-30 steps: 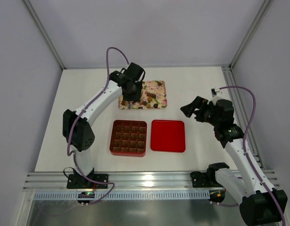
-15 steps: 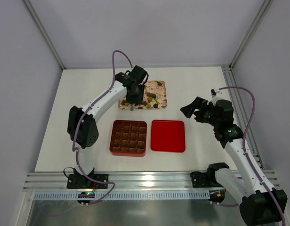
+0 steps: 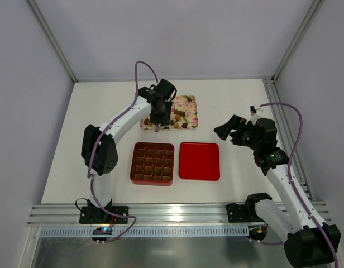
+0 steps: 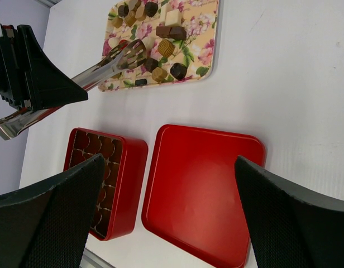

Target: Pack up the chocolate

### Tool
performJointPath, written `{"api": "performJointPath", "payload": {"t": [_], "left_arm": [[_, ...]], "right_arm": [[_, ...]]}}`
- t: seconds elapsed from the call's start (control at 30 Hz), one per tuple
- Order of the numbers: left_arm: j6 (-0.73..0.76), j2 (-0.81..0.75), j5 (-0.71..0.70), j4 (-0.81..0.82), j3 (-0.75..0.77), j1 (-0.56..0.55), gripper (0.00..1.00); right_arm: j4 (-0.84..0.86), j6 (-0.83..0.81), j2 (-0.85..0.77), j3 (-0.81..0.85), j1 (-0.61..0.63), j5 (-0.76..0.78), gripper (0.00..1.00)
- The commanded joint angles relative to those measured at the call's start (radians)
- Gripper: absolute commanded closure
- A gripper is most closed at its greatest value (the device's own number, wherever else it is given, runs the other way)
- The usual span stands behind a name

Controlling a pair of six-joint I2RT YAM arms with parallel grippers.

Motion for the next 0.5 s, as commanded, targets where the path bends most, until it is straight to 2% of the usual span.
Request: {"api": "performJointPath", "payload": {"t": [0.0, 0.47], "left_arm": [[-0.005, 0.006, 0.009, 0.03, 0.002, -0.006, 0.59], [0.002, 0.003, -0.018, 0.027, -0.026, -0.013, 0.6]], "right_arm": [[0.028, -0.005, 0.0, -0.006, 0.002, 0.003, 0.03], [0.044, 0.003, 0.017, -0.012, 0.001, -0.003, 0.03]]}}
